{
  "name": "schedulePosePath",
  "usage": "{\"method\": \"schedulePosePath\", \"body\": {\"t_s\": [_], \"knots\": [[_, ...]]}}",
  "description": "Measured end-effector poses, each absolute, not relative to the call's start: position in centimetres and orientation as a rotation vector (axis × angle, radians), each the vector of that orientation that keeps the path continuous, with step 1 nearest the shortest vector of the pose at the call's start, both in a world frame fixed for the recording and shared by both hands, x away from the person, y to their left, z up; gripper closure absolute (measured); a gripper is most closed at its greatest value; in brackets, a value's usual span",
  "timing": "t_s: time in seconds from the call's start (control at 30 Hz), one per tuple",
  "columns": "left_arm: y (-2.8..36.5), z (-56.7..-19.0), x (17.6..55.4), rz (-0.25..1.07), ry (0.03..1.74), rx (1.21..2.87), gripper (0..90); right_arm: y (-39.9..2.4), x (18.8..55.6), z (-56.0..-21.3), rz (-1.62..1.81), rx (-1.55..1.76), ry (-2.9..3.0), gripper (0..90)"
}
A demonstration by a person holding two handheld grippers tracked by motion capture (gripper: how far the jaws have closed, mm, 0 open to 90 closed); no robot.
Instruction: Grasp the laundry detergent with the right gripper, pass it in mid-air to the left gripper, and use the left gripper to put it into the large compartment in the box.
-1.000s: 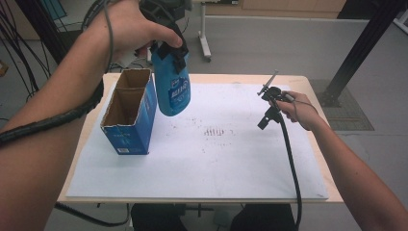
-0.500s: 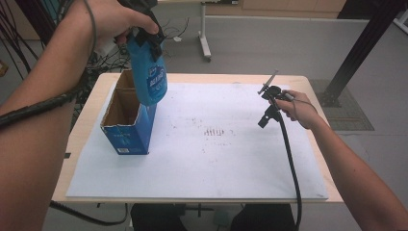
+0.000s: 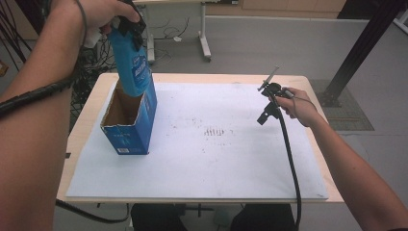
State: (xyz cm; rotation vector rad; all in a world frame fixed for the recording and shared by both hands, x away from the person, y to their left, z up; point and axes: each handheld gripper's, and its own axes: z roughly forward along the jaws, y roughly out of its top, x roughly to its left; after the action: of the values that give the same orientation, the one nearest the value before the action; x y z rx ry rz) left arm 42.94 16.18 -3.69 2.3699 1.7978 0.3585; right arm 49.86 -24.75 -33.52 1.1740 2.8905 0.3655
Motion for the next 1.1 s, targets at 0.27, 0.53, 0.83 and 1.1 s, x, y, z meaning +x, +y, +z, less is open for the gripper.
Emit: {"method": "schedulePosePath", "body": {"t_s": [0.27, 0.53, 0.83, 1.1], "knots": [[18.0, -5.0, 43.5, 0.376, 1.899, 2.307, 37.8, -24.9, 49.9, -33.4, 0.352, 1.174, 2.884, 4.2], [18.7, -6.1, 43.7, 0.393, 1.943, 2.293, 37.8, -25.1, 49.9, -33.4, 0.357, 1.181, 2.88, 4.2], [19.6, -7.9, 44.0, 0.378, 1.984, 2.264, 37.8, -25.1, 49.8, -33.4, 0.365, 1.177, 2.885, 4.2], [20.3, -10.1, 44.4, 0.343, 2.006, 2.257, 37.8, -25.0, 49.8, -33.4, 0.377, 1.175, 2.887, 4.2]]}}
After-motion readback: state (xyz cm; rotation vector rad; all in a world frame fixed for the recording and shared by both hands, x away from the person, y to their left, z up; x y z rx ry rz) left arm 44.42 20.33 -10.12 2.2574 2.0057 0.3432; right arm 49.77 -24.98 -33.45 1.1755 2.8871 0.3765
